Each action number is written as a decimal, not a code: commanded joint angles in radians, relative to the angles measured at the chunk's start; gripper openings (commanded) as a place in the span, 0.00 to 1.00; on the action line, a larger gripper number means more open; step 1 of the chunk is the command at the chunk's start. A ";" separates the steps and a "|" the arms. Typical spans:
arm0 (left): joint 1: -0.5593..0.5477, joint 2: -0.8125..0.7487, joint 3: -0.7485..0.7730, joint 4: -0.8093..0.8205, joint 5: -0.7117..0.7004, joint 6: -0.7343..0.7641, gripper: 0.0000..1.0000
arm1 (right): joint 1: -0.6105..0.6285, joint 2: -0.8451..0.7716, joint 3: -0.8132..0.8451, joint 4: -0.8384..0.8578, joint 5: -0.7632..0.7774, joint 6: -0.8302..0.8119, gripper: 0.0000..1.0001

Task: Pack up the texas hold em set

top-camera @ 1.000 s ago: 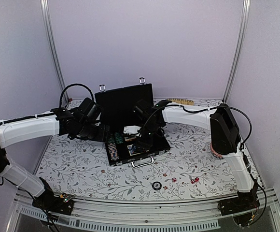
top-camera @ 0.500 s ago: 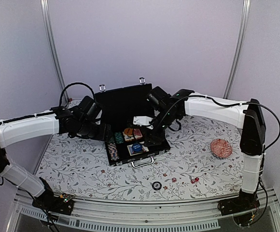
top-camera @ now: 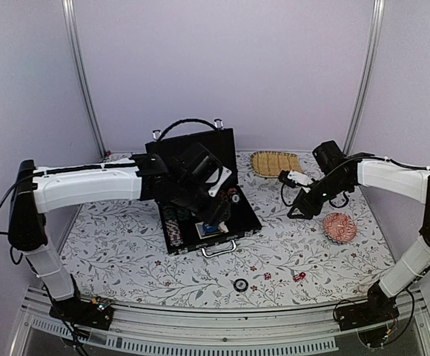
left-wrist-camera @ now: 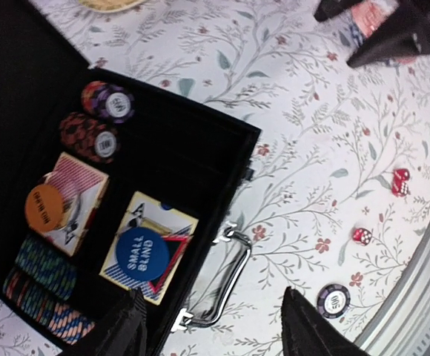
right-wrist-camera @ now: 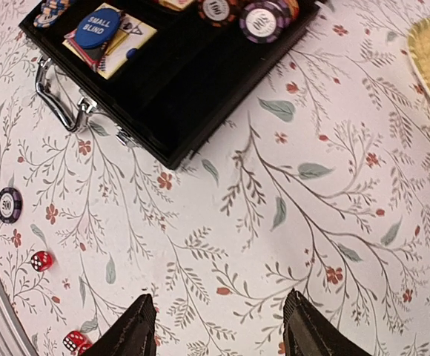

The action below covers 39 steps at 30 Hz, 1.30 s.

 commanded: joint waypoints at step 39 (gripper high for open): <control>-0.260 0.669 0.530 -0.215 0.198 0.336 0.45 | -0.192 -0.090 -0.151 0.266 -0.014 0.077 0.60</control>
